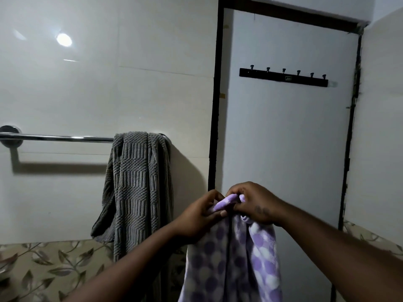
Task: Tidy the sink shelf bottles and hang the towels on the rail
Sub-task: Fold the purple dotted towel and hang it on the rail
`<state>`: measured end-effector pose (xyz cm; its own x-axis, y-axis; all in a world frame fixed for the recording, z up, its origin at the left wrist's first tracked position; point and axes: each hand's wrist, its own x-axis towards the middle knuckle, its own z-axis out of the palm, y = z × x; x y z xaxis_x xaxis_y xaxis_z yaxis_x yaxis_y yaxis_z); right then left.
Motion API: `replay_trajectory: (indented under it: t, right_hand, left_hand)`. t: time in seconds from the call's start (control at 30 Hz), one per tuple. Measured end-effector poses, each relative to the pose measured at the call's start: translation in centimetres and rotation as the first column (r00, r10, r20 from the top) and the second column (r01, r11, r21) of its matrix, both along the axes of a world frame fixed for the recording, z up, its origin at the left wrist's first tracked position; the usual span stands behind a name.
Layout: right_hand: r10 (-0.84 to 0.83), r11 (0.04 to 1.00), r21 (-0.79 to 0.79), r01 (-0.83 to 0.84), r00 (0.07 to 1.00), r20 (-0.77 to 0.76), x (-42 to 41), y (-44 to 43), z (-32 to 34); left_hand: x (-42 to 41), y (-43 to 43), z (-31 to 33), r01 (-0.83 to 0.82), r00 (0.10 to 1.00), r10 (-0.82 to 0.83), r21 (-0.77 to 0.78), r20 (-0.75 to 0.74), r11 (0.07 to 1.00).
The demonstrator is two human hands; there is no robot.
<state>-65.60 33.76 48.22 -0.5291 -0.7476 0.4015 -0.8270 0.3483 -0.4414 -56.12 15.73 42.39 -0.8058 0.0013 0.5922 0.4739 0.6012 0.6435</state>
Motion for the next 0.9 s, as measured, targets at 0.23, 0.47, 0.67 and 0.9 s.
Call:
replay_trajectory:
  t: [0.23,0.47,0.67,0.9]
  right_hand:
    - [-0.243,0.969,0.02,0.246,0.963,-0.117,-2.0,1.7,0.6]
    - [0.272,0.962,-0.05,-0.268,0.938,0.216,0.3,-0.7,-0.7]
    - [0.068,0.995,-0.08,-0.062,0.995,0.074,-1.4,0.7,-0.6]
    - [-0.127,0.992,-0.007,0.127,0.991,-0.034,-2.8,2.1,0.0]
  left_hand:
    - [1.1,-1.6,-0.7,0.041,0.994,-0.056,0.145,0.096,0.989]
    - [-0.1,0.9,1.6,0.036,0.999,-0.034,0.068,-0.027,0.997]
    - [1.4,-1.1,0.7,0.072,0.987,-0.072,0.007,0.146,0.997]
    - [2.2,-2.8,0.9,-0.055,0.976,0.088,-0.164,0.199,0.985]
